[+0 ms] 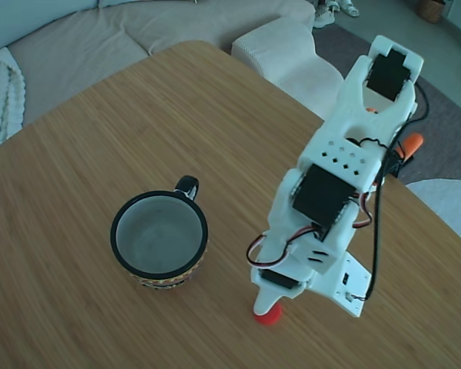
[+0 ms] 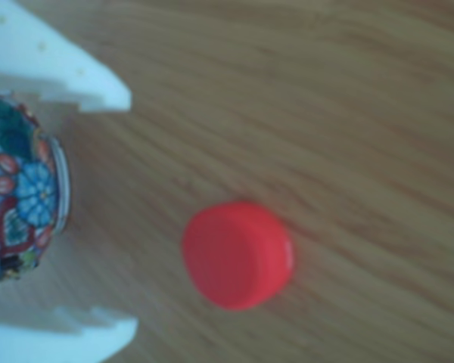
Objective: Grasp a red cap and put it in the cup.
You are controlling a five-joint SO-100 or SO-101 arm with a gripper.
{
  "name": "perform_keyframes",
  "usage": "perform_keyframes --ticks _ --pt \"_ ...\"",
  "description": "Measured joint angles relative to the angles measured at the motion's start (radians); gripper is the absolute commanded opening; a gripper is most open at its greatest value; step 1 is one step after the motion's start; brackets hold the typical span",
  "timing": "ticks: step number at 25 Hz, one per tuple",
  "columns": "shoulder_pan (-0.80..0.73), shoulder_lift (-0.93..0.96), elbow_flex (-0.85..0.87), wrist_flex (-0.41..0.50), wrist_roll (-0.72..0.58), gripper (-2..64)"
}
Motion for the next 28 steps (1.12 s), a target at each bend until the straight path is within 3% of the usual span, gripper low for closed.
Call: perform_keyframes --ticks 6,12,28 --pt "0.064 -0.133 -0.106 0.021 0.0 32.8" --pt "0.094 -0.143 -0.147 0.025 0.0 32.8" --pt "-0.028 -0.163 -0.126 0.037 0.0 32.8"
